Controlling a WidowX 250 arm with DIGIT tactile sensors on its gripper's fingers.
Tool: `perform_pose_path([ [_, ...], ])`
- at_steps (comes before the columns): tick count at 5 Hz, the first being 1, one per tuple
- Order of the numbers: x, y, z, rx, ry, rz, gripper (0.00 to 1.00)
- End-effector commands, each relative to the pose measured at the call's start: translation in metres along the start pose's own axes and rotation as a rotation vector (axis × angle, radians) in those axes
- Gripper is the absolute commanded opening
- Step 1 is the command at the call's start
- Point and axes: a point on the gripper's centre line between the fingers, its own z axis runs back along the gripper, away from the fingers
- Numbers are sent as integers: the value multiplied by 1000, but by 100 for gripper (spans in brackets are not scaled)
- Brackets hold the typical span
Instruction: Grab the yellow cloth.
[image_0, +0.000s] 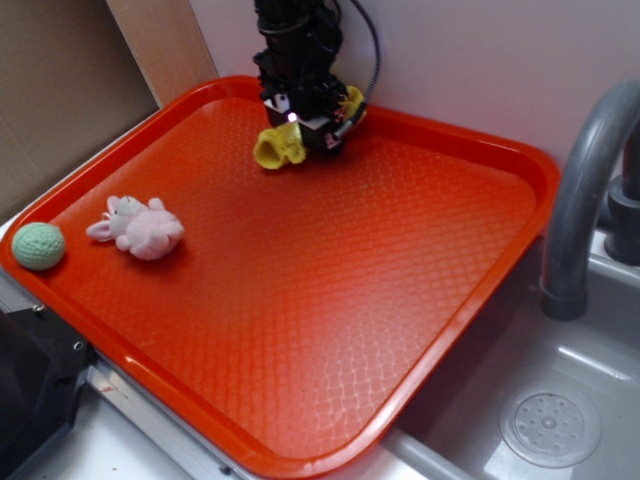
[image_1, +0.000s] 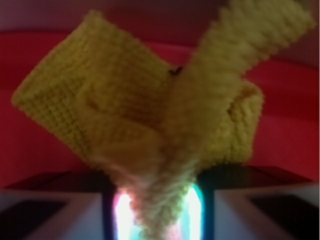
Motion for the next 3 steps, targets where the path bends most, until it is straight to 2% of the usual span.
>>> perform_pose_path([
  [1, -59, -26, 109, -119, -213, -14, 0],
  [2, -90, -66, 162, -147, -212, -143, 0],
  [3, -106, -89, 202, -126, -194, -153, 0],
])
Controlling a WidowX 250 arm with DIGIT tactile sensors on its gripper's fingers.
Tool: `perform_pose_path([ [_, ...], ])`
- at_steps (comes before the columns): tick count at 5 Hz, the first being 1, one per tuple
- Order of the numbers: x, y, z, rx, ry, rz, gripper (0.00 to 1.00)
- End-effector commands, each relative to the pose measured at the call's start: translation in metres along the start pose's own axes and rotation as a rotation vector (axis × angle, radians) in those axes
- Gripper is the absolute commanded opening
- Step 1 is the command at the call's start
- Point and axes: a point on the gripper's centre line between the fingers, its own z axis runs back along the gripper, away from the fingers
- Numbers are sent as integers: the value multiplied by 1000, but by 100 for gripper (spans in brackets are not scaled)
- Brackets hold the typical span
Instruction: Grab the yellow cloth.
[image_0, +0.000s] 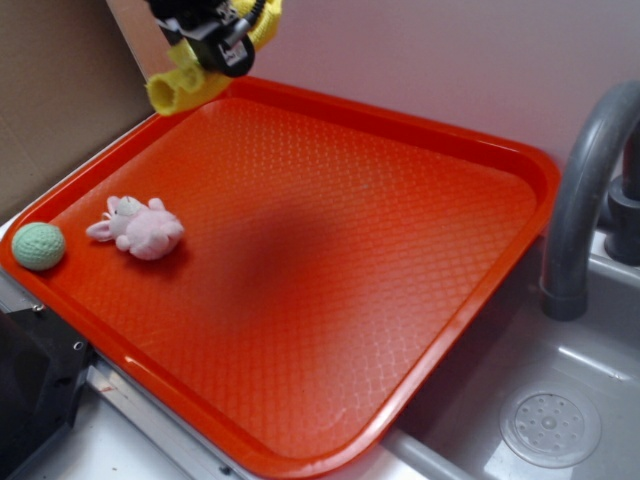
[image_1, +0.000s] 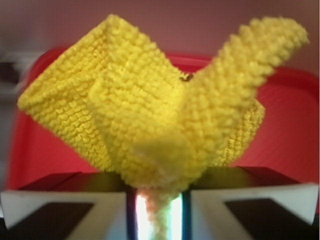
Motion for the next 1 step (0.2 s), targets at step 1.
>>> perform_pose_path([
  [1, 9, -21, 26, 13, 56, 36, 0],
])
